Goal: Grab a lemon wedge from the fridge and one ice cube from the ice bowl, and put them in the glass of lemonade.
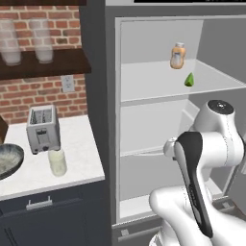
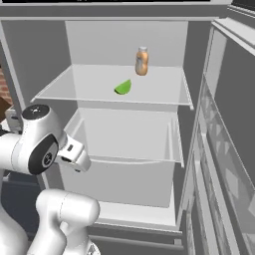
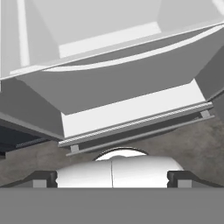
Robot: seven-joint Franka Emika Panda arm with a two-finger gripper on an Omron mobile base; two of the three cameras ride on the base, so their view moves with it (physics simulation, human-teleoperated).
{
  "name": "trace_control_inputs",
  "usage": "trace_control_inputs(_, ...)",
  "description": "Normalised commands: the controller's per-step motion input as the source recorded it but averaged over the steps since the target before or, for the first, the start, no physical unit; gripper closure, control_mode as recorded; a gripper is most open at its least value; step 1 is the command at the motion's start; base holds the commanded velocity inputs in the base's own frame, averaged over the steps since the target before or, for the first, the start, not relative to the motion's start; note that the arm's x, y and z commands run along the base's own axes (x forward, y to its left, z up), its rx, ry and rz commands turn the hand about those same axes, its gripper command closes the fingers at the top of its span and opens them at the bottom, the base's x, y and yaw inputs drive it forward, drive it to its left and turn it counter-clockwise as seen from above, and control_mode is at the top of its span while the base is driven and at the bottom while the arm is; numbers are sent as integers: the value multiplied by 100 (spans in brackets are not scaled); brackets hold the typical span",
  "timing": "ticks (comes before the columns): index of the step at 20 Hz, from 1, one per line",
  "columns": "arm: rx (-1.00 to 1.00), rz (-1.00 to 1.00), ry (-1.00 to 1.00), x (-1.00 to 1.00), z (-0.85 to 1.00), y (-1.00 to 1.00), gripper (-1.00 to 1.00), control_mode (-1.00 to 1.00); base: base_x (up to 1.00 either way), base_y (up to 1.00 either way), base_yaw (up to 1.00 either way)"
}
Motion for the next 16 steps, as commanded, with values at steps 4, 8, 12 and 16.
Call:
trace_control_inputs(4, 0, 0, 0, 0, 0, 0, -100, 100, 61, -34, 0)
trace_control_inputs(8, 0, 0, 0, 0, 0, 0, -100, 100, 59, -24, 0)
trace_control_inputs(12, 0, 0, 0, 0, 0, 0, -100, 100, 42, -2, 0)
trace_control_inputs(16, 0, 0, 0, 22, 0, 0, -100, -100, 0, 0, 0)
